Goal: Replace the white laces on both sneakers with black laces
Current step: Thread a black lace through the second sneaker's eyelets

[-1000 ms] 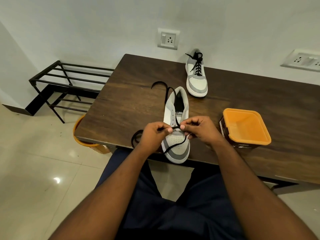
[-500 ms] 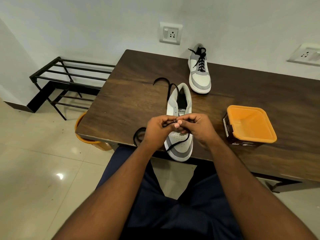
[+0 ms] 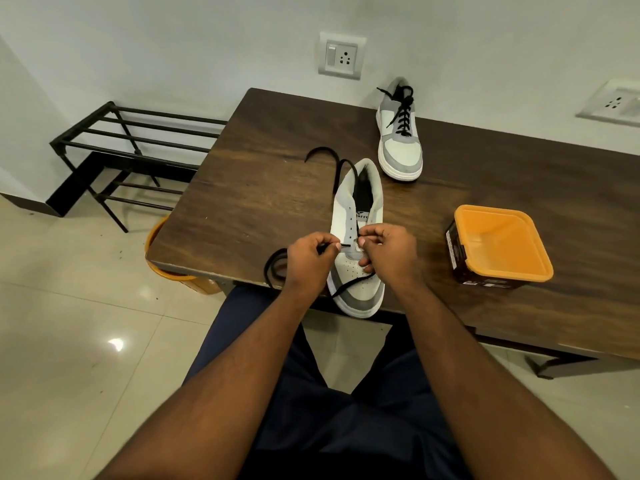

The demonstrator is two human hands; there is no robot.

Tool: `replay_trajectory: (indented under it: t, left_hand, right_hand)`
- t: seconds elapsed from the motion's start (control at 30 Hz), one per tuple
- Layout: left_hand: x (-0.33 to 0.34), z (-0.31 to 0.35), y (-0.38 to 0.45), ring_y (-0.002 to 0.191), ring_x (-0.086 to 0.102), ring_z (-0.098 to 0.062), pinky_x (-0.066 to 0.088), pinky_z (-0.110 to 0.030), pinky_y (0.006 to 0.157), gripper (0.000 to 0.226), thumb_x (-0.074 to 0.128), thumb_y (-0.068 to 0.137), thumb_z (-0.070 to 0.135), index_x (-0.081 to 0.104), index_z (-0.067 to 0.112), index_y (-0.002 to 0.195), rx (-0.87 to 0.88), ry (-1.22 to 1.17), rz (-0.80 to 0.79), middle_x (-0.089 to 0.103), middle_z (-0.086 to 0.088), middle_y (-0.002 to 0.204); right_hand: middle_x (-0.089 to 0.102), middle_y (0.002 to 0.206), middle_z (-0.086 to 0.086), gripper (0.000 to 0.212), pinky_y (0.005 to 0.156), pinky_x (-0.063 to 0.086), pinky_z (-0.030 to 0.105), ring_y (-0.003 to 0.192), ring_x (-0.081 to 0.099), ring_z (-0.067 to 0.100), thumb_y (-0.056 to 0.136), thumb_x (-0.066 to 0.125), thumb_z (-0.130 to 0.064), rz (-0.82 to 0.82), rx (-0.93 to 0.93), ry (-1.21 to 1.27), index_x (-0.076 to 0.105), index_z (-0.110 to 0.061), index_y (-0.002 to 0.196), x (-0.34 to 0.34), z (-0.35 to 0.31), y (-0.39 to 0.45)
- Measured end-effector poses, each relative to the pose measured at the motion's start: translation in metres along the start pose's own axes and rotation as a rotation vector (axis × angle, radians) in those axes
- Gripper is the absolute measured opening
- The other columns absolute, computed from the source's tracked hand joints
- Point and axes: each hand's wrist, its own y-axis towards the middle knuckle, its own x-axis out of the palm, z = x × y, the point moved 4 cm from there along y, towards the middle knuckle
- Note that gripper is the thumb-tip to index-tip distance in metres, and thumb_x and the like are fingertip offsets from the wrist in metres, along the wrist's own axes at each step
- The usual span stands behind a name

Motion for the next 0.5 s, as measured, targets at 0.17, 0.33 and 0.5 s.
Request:
replay_trajectory:
  t: [0.17,0.33,0.5]
  left_hand:
    - [0.002,0.003,-0.003,0.063,0.058,0.008,0.043,-0.005,0.06,0.009,0.065,0.089,0.008,0.073,0.008,0.085,0.017,0.01,0.046,0.064,0.011,0.074]
    - [0.008,0.007,-0.006,0.063,0.057,0.002,0.045,-0.007,0.06,0.008,0.067,0.087,0.006,0.073,0.007,0.082,0.065,0.02,0.054,0.069,0.001,0.077]
    - [0.013,0.008,-0.007,0.076,0.066,-0.011,0.055,-0.021,0.069,0.008,0.067,0.088,0.009,0.073,0.009,0.083,0.06,-0.017,0.048,0.068,0.005,0.08]
  right_hand:
    - [0.07,0.086,0.002,0.028,0.074,0.059,0.045,0.079,0.068,0.022,0.087,0.061,-0.008,0.018,-0.166,-0.224,0.069,-0.014,0.113,0.011,-0.002,-0.004]
    - [0.063,0.068,-0.006,0.037,0.079,0.058,0.036,0.066,0.059,0.009,0.078,0.073,-0.001,-0.006,-0.077,-0.026,0.068,-0.012,0.113,0.01,0.003,-0.003]
    - [0.065,0.071,-0.003,0.035,0.079,0.057,0.031,0.068,0.06,0.007,0.078,0.071,0.003,-0.016,-0.079,0.022,0.069,-0.01,0.111,0.01,0.004,-0.003]
